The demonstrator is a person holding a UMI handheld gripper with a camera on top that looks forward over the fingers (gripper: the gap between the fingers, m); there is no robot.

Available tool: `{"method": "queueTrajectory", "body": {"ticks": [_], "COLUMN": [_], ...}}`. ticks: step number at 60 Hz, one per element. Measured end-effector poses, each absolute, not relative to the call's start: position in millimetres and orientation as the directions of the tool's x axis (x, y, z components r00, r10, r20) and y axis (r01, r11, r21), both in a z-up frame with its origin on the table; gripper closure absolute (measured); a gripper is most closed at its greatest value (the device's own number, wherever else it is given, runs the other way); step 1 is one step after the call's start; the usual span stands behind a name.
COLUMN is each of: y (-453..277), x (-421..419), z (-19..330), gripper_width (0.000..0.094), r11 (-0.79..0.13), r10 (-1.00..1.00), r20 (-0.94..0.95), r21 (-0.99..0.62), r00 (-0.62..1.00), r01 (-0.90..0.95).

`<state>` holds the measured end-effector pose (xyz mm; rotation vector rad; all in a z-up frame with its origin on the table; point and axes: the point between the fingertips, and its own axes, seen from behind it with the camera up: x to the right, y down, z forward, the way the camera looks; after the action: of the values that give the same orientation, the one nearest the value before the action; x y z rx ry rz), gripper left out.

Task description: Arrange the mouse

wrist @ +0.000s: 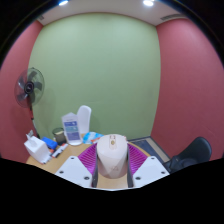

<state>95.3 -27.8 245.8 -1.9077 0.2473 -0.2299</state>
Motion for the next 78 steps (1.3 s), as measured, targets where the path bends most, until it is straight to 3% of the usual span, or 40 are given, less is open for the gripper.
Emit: {"method": "queueTrajectory", "body": {"ticks": [6, 13, 17, 22, 33, 37, 41, 45, 67, 78], "y": [-33, -49, -51, -61, -73, -75, -83, -92, -179, -243], "x": [1, -106, -147, -178, -198, -198, -200, -199, -213, -227], "z": [242, 149, 95, 43, -5, -1, 7, 28, 165, 199], "gripper_width": [0.0550, 0.0551, 0.0550, 0.0538, 0.0400, 0.0275, 0.0066, 0.0102, 0.0095, 0.0093], "r11": [-0.351, -0.473, -0.564, -0.616, -0.684, -0.681, -0.688, -0.680, -0.577, -0.544], "r10": [-0.204, -0.118, -0.077, -0.042, -0.039, -0.032, -0.022, -0.027, -0.025, -0.036], "r20": [-0.030, -0.058, -0.072, -0.064, -0.053, -0.038, -0.021, -0.005, 0.071, 0.063], "r21": [-0.931, -0.874, -0.819, -0.784, -0.727, -0.731, -0.725, -0.733, -0.816, -0.838], "r00": [0.978, 0.991, 0.994, 0.997, 0.998, 0.999, 1.000, 1.000, 0.997, 0.997], "r01": [-0.102, -0.107, -0.102, -0.076, -0.065, -0.049, -0.031, -0.022, 0.044, 0.034]}}
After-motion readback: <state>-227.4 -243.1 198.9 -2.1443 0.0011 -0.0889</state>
